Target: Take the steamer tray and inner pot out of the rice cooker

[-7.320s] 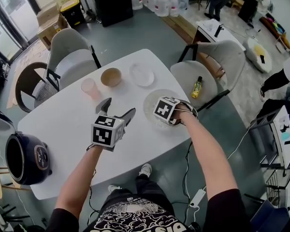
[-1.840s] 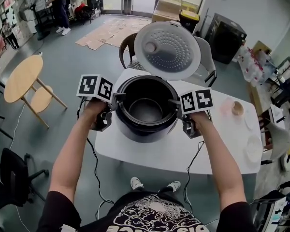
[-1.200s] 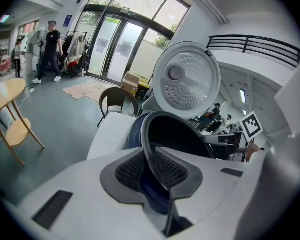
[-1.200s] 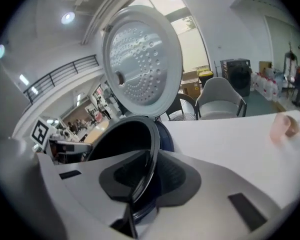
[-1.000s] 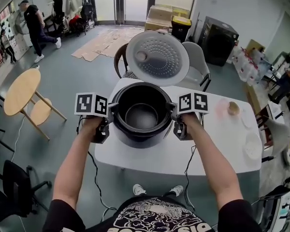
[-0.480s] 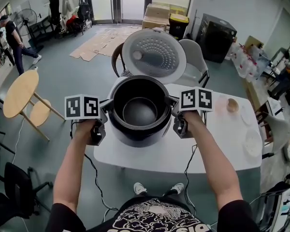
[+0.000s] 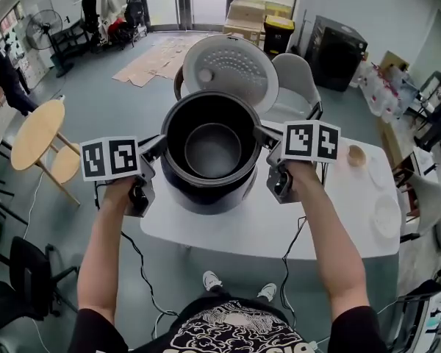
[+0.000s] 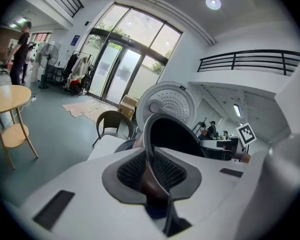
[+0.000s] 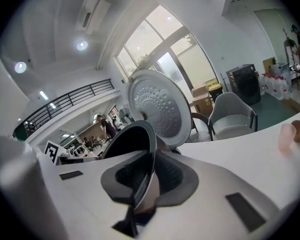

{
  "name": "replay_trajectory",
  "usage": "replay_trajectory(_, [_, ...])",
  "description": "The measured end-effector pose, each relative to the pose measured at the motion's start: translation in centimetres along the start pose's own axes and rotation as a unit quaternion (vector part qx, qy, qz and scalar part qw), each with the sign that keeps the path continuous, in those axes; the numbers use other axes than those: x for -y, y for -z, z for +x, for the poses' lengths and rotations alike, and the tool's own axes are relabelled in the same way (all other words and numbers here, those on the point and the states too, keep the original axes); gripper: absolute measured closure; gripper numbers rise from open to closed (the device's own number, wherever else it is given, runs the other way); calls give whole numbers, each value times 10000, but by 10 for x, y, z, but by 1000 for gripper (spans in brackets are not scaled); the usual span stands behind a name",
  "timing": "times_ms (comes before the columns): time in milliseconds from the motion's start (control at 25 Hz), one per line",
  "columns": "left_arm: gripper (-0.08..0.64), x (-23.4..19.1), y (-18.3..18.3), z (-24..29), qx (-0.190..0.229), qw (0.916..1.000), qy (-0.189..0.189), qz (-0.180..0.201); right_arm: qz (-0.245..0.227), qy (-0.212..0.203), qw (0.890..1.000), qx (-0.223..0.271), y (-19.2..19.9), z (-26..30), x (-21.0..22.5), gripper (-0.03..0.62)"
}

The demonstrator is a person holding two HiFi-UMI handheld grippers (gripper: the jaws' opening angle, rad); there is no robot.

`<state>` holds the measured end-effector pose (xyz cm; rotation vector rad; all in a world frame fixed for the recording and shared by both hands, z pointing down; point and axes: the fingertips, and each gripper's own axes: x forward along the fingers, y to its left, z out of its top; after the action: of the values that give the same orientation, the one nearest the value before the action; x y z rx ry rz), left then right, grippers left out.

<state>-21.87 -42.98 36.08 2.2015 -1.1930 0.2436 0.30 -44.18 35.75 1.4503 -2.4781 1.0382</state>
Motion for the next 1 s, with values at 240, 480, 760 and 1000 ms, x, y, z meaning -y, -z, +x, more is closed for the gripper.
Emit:
replay_trajectory(240, [503, 34, -12, -24, 331, 9994, 23, 56, -86, -319, 9994, 131, -15, -33, -13, 535])
replay_trajectory(480, [502, 71, -12, -42, 514, 9985, 104, 122, 4, -595, 9977, 340, -23, -79, -22, 538])
replay_trajectory(760, [502, 147, 1, -13, 470, 9976, 334, 382, 12, -423, 9969, 657, -34, -145, 30, 538])
replay_trajectory(1000, [500, 223, 30, 51, 81, 9959, 627, 642, 346, -48, 9957, 861, -32, -208, 114, 540])
